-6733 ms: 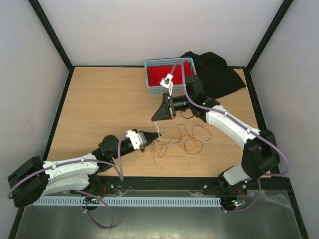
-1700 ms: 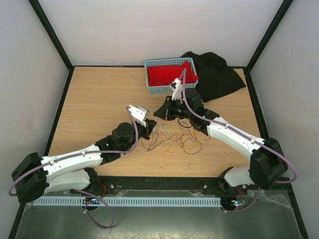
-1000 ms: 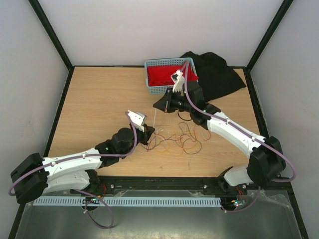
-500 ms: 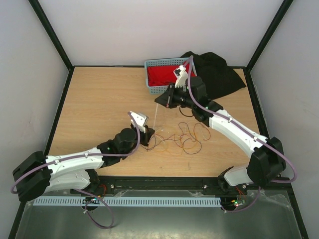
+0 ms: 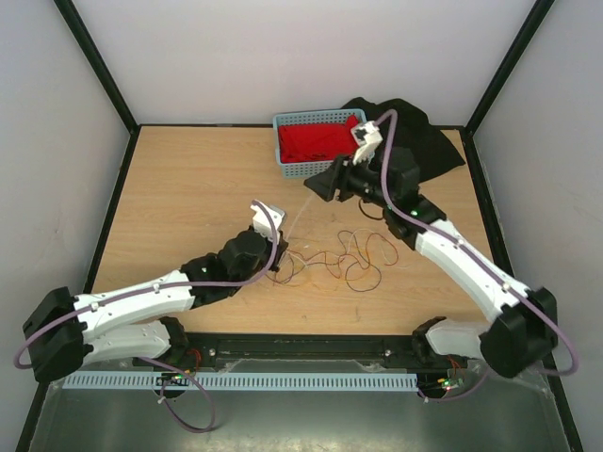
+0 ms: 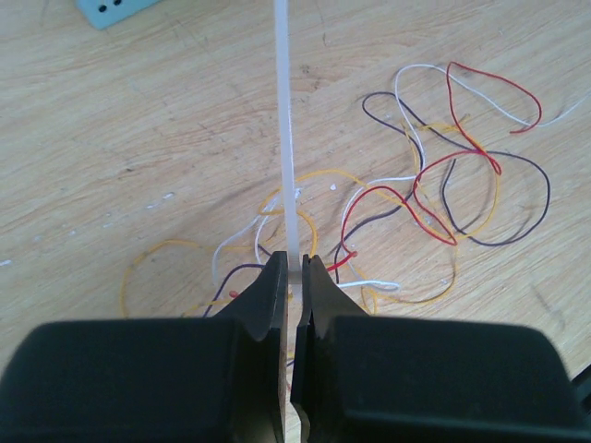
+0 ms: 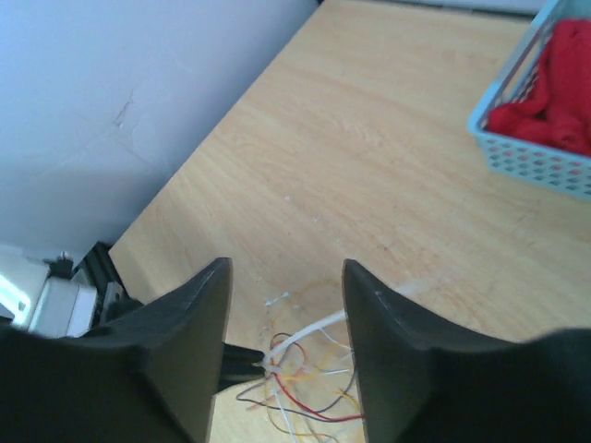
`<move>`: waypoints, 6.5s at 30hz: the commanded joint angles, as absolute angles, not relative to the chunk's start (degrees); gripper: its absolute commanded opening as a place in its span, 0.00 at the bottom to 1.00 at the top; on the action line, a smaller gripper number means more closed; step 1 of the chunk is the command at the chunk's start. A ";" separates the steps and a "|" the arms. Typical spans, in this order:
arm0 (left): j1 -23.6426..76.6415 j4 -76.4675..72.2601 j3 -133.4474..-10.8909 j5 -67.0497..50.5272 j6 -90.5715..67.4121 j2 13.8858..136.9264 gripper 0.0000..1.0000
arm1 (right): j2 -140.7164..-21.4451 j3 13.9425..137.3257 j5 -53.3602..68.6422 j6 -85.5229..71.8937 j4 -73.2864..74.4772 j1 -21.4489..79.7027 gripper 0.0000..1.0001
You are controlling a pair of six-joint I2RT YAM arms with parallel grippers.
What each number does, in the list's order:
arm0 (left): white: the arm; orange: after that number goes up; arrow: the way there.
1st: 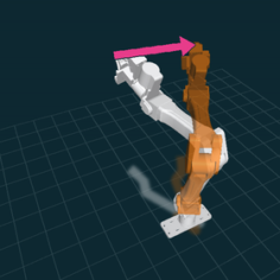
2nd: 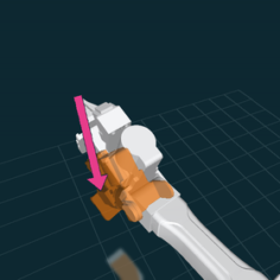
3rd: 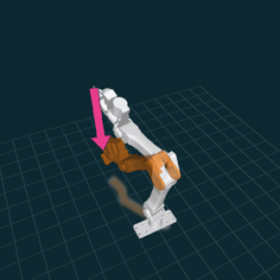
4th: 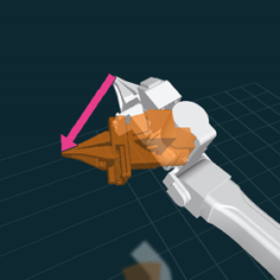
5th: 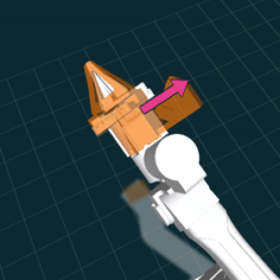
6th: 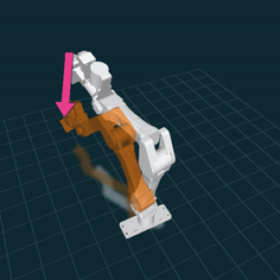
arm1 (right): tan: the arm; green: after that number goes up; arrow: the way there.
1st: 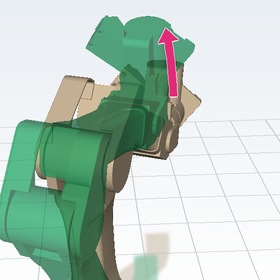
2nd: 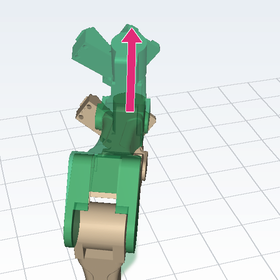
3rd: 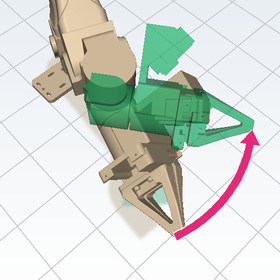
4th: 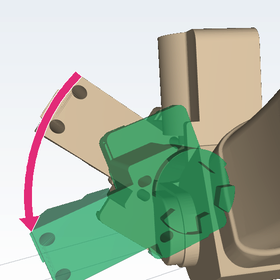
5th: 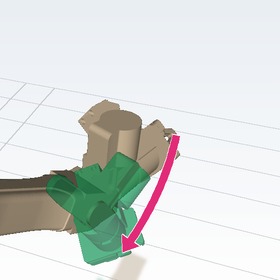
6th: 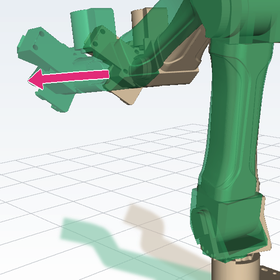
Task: Zip-tie the wires
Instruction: Tie the cable at the center of the board, then adjust the cable at the center of the board.
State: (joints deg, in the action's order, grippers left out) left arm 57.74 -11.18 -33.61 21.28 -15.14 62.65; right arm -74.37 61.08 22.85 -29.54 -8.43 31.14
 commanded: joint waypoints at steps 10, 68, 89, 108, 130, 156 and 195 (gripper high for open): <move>52.13 14.15 -49.17 27.06 -16.88 55.29 0.00 | -57.04 44.46 26.91 -17.20 -13.32 25.64 0.80; 56.37 19.32 -57.06 35.27 -20.88 56.60 0.00 | -86.95 45.05 12.74 -27.10 -48.25 53.95 0.61; 51.78 19.69 -54.05 34.31 -20.26 51.98 0.00 | -68.16 38.20 13.81 -21.81 -28.98 49.24 0.00; 51.60 19.79 -54.32 33.37 -20.77 52.83 0.00 | -72.36 40.18 17.77 -22.59 -26.09 47.65 0.03; 51.29 19.98 -57.84 33.66 -13.73 53.11 0.00 | -69.22 47.72 23.89 -9.12 -11.00 42.88 0.56; 51.15 20.19 -57.83 32.42 -14.83 52.62 0.00 | -89.38 47.41 36.54 -7.84 -19.76 42.32 0.63; 44.26 22.08 -55.46 31.73 -13.40 48.18 0.00 | -64.44 42.37 32.82 -5.95 0.47 32.01 0.00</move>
